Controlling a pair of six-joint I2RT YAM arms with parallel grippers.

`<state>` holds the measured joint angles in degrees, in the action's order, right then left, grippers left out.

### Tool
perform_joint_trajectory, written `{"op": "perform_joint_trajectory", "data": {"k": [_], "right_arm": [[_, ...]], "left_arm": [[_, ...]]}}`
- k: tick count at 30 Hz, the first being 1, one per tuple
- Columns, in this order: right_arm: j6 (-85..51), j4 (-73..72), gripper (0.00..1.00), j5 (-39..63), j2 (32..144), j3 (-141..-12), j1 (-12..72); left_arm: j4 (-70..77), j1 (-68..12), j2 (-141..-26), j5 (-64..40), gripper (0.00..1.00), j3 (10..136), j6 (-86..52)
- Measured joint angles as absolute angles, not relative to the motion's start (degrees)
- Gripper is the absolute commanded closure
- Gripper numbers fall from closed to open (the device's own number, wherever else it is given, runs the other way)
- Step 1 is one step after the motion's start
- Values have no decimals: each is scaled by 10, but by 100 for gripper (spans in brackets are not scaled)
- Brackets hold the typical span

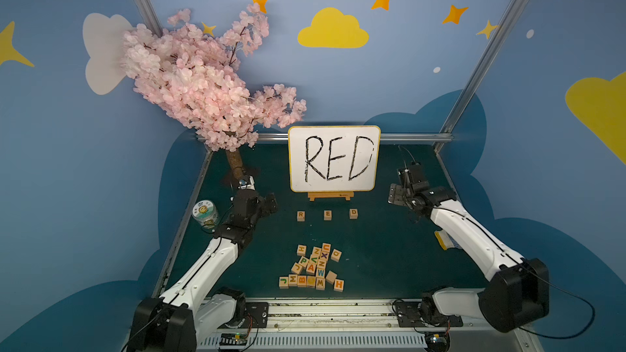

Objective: Assemble the uppercase word "red" with letter blocks
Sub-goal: Reset both arms

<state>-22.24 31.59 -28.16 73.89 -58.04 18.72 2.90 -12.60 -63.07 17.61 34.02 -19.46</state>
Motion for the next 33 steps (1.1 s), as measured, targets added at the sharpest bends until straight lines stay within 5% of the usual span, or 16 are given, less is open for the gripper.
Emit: {"op": "perform_joint_trajectory", "data": {"k": [8, 14, 23, 33], "right_arm": [[-163, 68, 9, -341, 735, -382, 79], [-136, -48, 9, -340, 796, -357, 62], [-71, -186, 9, -241, 839, -333, 53], [-22, -301, 9, -126, 839, -272, 42]], "left_arm": [[172, -58, -712, 251, 0, 295, -125], [255, -14, -762, 251, 0, 237, -105], [342, 18, -842, 159, 17, 255, -78], [441, 14, -877, 93, 1, 223, -46]]}}
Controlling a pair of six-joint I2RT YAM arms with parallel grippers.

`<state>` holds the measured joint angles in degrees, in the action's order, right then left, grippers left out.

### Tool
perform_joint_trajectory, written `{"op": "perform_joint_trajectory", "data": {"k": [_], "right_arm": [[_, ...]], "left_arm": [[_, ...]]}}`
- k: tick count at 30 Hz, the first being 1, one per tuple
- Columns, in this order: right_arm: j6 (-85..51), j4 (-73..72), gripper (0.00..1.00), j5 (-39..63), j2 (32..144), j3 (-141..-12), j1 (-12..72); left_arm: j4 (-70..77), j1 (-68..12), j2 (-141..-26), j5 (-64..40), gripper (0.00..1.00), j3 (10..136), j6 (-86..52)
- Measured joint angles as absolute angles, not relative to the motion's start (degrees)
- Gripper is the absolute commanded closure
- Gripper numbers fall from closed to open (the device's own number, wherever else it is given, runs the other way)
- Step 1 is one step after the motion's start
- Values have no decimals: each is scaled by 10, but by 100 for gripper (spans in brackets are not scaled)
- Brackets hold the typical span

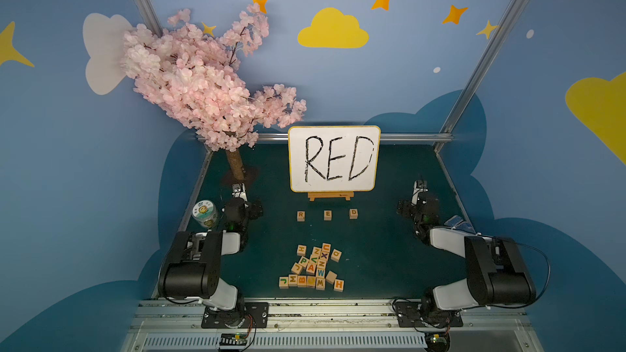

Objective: Assemble the uppercase word "red" with letter blocks
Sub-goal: Reset both arms

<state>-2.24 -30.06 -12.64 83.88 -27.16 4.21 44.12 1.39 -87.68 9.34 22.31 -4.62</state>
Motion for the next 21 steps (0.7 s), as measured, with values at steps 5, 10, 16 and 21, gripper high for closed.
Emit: {"op": "perform_joint_trajectory", "data": {"k": [5, 10, 16, 21], "right_arm": [[-12, -319, 9, -111, 839, -266, 42], [-11, -328, 9, -108, 839, -266, 42], [-10, -329, 9, -104, 839, -266, 42], [-10, -331, 9, -104, 839, -266, 42]], "left_arm": [[463, 13, -881, 83, 1, 221, -41], [470, 12, -881, 80, 1, 221, -40], [472, 6, -881, 82, 1, 221, -36], [472, 4, -881, 84, 1, 221, -33]]}}
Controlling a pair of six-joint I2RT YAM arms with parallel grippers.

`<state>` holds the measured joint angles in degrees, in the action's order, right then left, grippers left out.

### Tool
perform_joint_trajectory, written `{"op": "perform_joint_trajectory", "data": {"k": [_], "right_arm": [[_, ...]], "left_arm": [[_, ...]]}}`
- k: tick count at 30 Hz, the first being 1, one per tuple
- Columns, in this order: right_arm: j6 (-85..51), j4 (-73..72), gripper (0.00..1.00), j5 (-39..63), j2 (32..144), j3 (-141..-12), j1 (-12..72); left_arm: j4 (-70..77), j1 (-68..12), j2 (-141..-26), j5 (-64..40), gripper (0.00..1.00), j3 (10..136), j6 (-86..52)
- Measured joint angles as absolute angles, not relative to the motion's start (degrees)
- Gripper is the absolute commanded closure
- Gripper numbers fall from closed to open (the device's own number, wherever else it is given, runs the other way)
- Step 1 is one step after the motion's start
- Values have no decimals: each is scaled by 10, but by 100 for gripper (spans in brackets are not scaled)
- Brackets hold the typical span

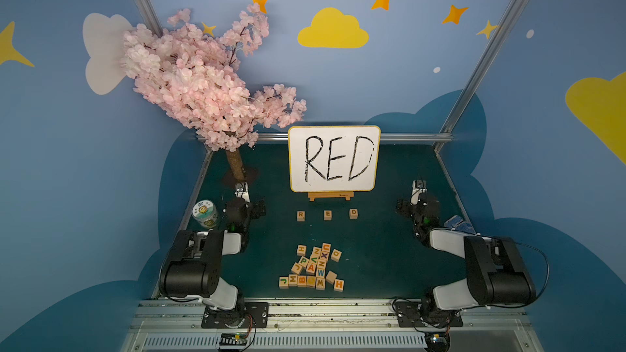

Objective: Assemble the uppercase word "red" with letter blocks
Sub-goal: Reset both arms

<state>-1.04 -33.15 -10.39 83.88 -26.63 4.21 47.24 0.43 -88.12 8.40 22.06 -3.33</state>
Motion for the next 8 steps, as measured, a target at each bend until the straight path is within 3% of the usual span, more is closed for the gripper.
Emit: {"op": "perform_joint_trajectory", "data": {"k": [8], "right_arm": [[-10, -333, 10, -96, 839, -266, 40]], "left_arm": [[472, 4, -881, 86, 1, 221, -32]]}}
